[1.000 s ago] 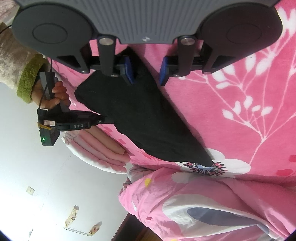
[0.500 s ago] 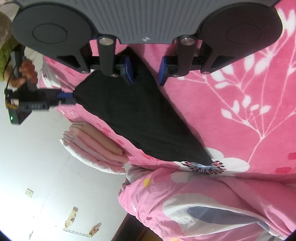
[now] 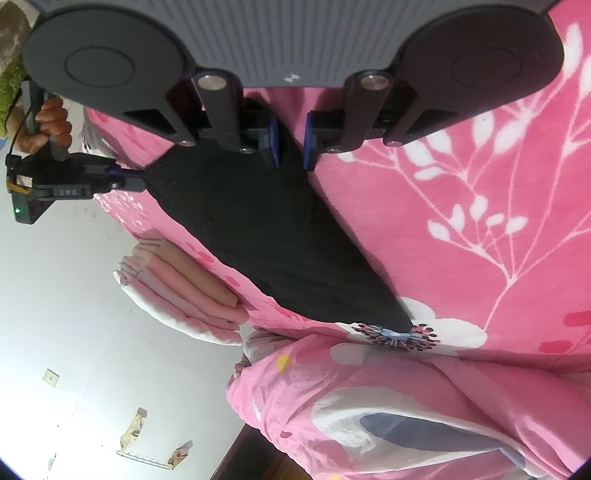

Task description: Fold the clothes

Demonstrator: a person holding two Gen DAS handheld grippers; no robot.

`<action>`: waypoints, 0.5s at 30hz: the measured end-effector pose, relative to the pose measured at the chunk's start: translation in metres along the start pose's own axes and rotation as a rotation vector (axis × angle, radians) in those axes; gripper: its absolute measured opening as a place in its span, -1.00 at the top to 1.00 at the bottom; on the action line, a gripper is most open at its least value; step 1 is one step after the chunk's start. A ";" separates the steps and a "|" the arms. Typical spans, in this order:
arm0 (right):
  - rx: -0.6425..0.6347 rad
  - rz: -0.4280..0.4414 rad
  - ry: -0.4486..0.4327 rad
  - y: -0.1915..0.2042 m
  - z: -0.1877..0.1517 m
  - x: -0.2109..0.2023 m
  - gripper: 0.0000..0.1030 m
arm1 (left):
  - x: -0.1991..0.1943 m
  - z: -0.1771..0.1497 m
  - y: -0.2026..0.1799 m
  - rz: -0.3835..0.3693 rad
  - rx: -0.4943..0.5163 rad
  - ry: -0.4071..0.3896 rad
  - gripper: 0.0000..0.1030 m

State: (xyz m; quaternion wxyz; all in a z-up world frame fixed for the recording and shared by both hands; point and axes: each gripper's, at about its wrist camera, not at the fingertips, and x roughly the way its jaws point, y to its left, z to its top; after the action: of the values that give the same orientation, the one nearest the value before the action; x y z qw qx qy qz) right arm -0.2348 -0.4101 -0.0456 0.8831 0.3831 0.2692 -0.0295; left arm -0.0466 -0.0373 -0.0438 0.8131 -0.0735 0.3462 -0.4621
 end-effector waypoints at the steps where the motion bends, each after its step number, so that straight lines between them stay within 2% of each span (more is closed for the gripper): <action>1: -0.011 -0.022 -0.013 0.003 0.001 -0.004 0.66 | -0.001 0.000 0.001 -0.005 -0.003 -0.002 0.72; 6: -0.168 -0.028 -0.106 0.041 0.008 -0.019 0.66 | -0.011 0.002 0.004 -0.013 -0.031 -0.020 0.58; 8: -0.293 -0.023 -0.110 0.064 0.004 -0.013 0.66 | -0.013 0.002 0.000 -0.014 -0.013 -0.033 0.39; 10: -0.415 -0.027 -0.068 0.081 -0.005 0.001 0.67 | -0.011 0.001 -0.003 -0.026 0.005 -0.013 0.27; 13: -0.554 -0.150 0.110 0.085 -0.025 0.030 0.72 | -0.008 -0.001 -0.010 -0.032 0.035 0.030 0.17; 15: -0.605 -0.171 0.116 0.092 -0.031 0.026 0.71 | -0.008 -0.002 -0.014 -0.031 0.048 0.040 0.18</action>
State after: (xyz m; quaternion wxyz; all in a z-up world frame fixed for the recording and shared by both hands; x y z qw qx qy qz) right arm -0.2031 -0.3199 -0.0147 0.9344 0.0803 0.3472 -0.0005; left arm -0.0606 -0.0388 -0.0355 0.8003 -0.0503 0.3501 -0.4842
